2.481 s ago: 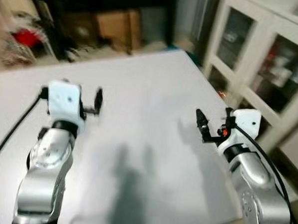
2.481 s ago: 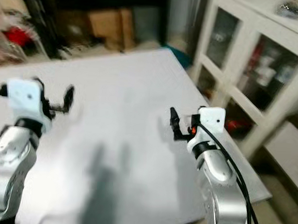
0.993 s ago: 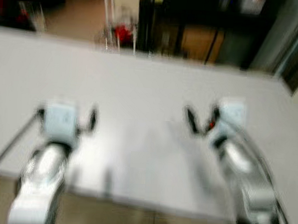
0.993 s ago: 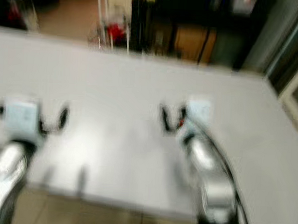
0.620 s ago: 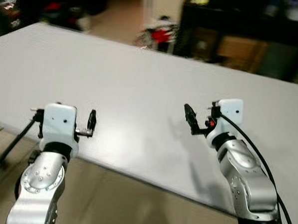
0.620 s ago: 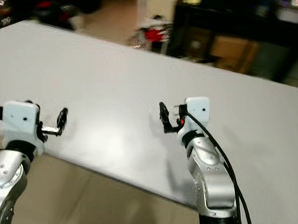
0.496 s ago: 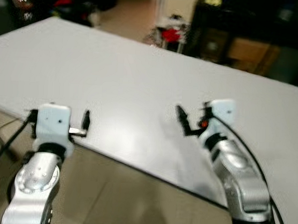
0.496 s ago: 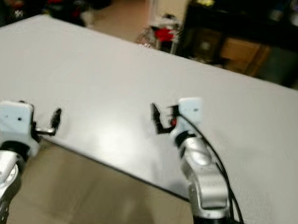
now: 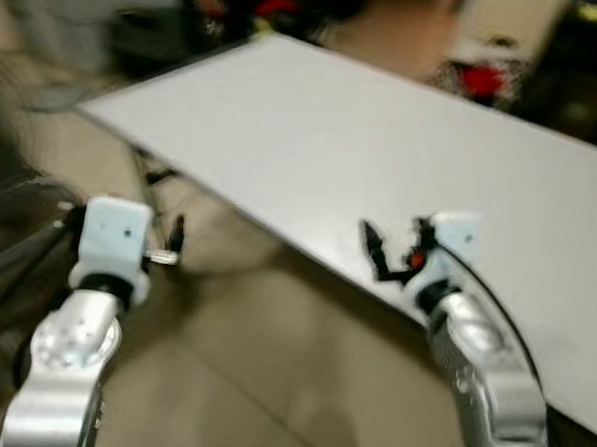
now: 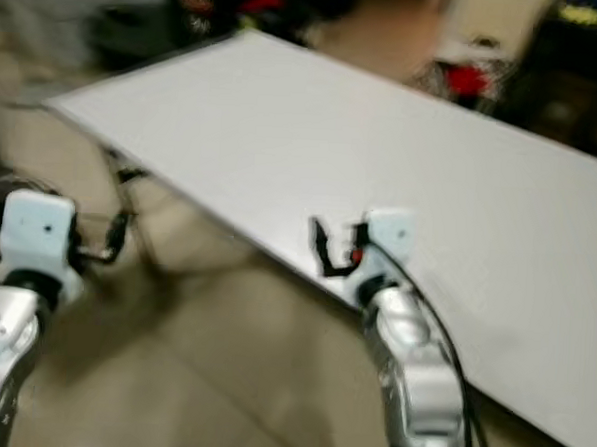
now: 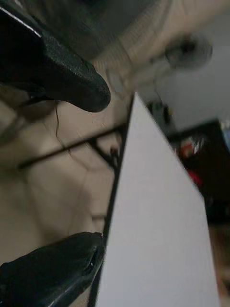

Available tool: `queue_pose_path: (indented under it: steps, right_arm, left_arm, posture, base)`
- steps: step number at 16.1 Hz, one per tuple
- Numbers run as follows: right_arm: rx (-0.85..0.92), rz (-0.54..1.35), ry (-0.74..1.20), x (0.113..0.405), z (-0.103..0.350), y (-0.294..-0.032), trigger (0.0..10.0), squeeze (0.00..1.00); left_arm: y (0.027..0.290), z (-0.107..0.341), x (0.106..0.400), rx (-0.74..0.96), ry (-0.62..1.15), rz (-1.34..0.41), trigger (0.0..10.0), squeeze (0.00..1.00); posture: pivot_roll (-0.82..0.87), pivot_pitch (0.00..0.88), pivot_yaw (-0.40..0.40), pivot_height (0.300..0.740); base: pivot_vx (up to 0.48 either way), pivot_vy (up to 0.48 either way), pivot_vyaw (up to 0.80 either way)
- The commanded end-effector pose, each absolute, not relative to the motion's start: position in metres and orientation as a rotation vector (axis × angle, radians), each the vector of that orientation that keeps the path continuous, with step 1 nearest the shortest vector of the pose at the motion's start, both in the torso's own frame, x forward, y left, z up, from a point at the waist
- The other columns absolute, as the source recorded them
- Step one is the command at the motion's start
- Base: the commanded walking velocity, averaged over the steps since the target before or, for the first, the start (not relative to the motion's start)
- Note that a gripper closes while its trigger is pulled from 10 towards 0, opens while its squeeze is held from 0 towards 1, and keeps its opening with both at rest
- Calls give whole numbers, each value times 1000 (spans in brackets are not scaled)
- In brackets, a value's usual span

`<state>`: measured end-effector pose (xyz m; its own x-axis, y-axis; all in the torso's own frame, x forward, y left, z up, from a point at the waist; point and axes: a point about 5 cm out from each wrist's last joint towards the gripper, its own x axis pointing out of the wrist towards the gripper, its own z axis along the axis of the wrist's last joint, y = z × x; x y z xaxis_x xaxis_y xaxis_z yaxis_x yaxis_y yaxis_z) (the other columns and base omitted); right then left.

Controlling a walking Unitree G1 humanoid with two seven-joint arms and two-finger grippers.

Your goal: Setting the table

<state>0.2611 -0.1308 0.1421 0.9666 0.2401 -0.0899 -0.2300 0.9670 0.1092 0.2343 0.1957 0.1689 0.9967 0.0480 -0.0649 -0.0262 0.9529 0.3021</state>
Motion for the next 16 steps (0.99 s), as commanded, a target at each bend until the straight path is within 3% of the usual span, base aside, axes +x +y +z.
queue_pose_path:
  steps: [1,3,5,7,10,16]
  right_arm:
    - [96,177,107,252,141,-146,10000,1000]
    - [96,164,113,247,139,-149,10000,1000]
    - [79,147,134,224,137,-162,10000,1000]
    - [91,126,134,229,136,-166,10000,1000]
    - [125,187,117,241,140,-150,10000,1000]
    - [154,260,94,259,141,-137,10000,1000]
  left_arm:
    - [187,164,241,290,64,-12,10000,0]
    - [185,163,243,286,63,-17,10000,0]
    - [181,154,245,256,77,-30,10000,0]
    - [183,152,238,250,84,-7,10000,0]
    - [184,153,224,254,79,19,10000,0]
    - [190,169,219,301,29,56,10000,0]
  posture:
    - [65,0,77,740]
    - [51,0,87,740]
    - [19,0,96,740]
    - [32,0,73,740]
    - [82,0,29,740]
    - [154,0,-10,740]
  base:
    - [0,442,800]
    - [0,442,800]
    - [0,442,800]
    - [0,433,800]
    - [0,415,800]
    - [0,419,800]
